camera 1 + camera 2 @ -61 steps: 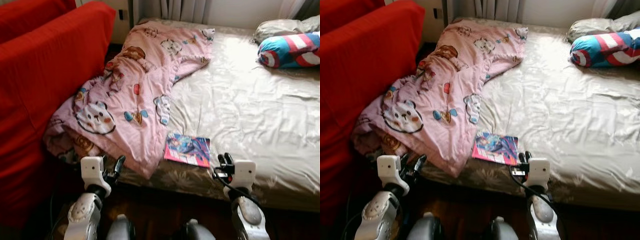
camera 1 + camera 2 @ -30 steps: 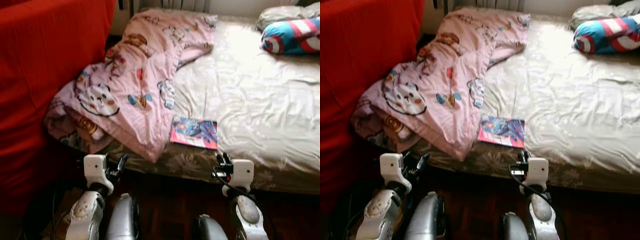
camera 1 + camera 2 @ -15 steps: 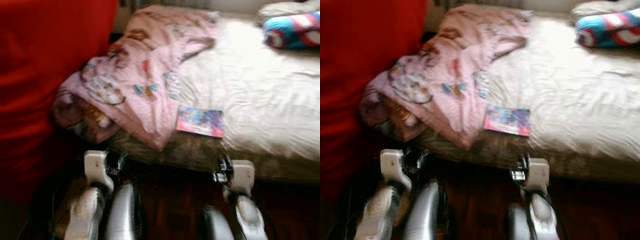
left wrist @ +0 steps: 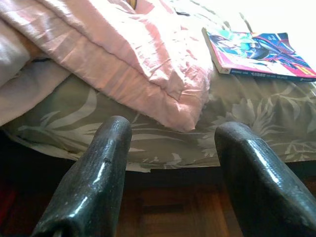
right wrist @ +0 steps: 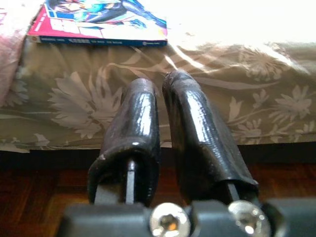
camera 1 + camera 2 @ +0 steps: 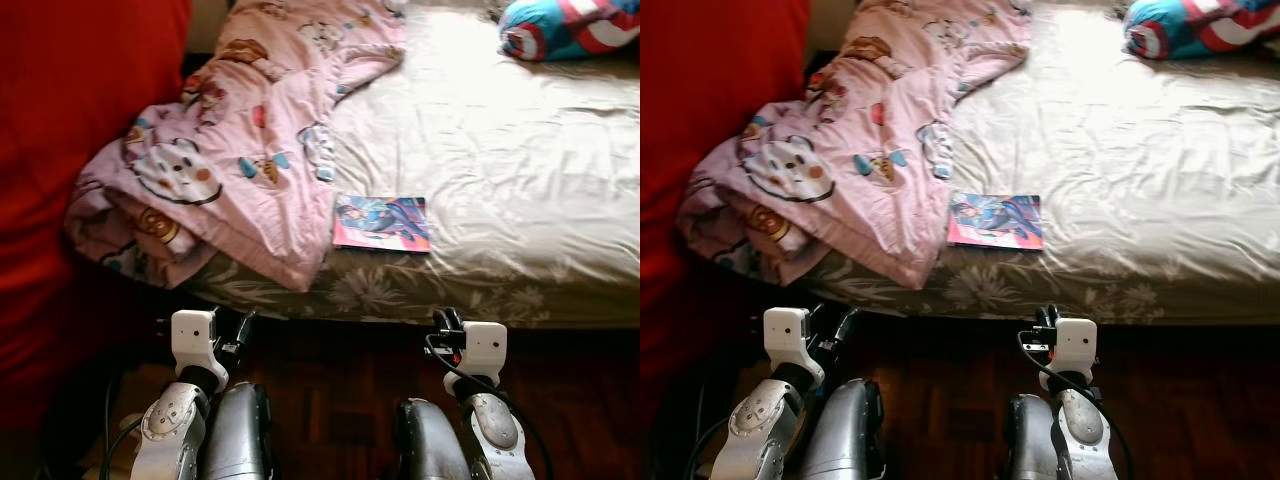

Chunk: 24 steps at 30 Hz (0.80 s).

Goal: Clean up the room

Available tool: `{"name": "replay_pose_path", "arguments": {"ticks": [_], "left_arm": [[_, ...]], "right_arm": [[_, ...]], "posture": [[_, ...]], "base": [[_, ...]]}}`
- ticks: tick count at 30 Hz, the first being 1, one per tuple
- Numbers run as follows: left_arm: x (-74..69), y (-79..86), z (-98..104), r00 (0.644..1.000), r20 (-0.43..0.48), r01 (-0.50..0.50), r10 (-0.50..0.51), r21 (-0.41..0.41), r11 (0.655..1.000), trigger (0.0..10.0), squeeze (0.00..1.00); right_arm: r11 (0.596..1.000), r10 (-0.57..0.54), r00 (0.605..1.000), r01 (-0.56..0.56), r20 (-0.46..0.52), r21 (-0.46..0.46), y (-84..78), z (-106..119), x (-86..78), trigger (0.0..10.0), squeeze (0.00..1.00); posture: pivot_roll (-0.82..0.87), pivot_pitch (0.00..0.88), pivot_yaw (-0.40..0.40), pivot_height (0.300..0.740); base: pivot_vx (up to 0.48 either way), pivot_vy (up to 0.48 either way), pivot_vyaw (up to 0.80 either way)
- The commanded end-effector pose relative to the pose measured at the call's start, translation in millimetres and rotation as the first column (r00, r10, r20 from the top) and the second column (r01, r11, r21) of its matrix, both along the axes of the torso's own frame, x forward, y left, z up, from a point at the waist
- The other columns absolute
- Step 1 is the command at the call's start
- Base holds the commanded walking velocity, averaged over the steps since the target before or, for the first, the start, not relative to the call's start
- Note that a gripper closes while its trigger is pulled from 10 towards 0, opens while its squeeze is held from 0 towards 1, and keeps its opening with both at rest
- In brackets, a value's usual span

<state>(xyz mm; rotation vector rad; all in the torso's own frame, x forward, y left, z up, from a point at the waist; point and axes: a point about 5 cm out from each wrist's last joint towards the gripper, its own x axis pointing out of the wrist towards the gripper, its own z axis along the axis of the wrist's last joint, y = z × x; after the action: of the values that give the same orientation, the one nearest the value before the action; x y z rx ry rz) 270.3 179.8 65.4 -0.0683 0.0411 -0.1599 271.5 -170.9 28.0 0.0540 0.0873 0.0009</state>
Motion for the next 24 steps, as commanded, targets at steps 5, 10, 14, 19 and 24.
{"name": "replay_pose_path", "arguments": {"ticks": [5,10,14,19,24], "left_arm": [[-2.1,2.1,-2.5,1.000,-0.013,-0.011,0.011,0.002,1.000,10.0,0.00],[-1.3,2.5,-1.9,1.000,-0.011,-0.014,0.014,0.002,1.000,10.0,0.00],[-0.5,2.5,-1.5,1.000,-0.008,-0.013,0.013,0.001,1.000,10.0,0.00],[-0.1,2.9,-1.0,1.000,-0.006,-0.013,0.013,0.004,1.000,10.0,0.00],[-0.4,2.7,-0.8,1.000,-0.005,-0.012,0.012,0.006,1.000,10.0,0.00]], "right_arm": [[1.000,-0.022,1.000,0.022,-0.010,0.006,-3.0,-2.8,-1.2,10.0,0.00],[1.000,-0.021,1.000,0.021,-0.004,0.004,-2.8,-1.6,0.5,10.0,0.00],[1.000,-0.021,1.000,0.021,0.000,0.003,-1.9,-0.3,2.5,10.0,0.00],[1.000,-0.023,1.000,0.023,0.003,0.001,-1.1,0.8,4.1,10.0,0.00],[1.000,-0.023,1.000,0.023,0.004,0.001,-0.3,1.1,4.8,10.0,0.00]], "posture": [[0.07,0.200,-0.031,0.595],[0.07,0.197,-0.032,0.595],[0.07,0.197,-0.032,0.595],[0.07,0.197,-0.032,0.595],[0.08,0.197,-0.032,0.595]], "base": [[0.260,0.000,0.00],[0.277,0.000,0.00],[0.318,0.000,0.00],[0.332,0.000,0.00],[0.329,0.000,0.00]]}}
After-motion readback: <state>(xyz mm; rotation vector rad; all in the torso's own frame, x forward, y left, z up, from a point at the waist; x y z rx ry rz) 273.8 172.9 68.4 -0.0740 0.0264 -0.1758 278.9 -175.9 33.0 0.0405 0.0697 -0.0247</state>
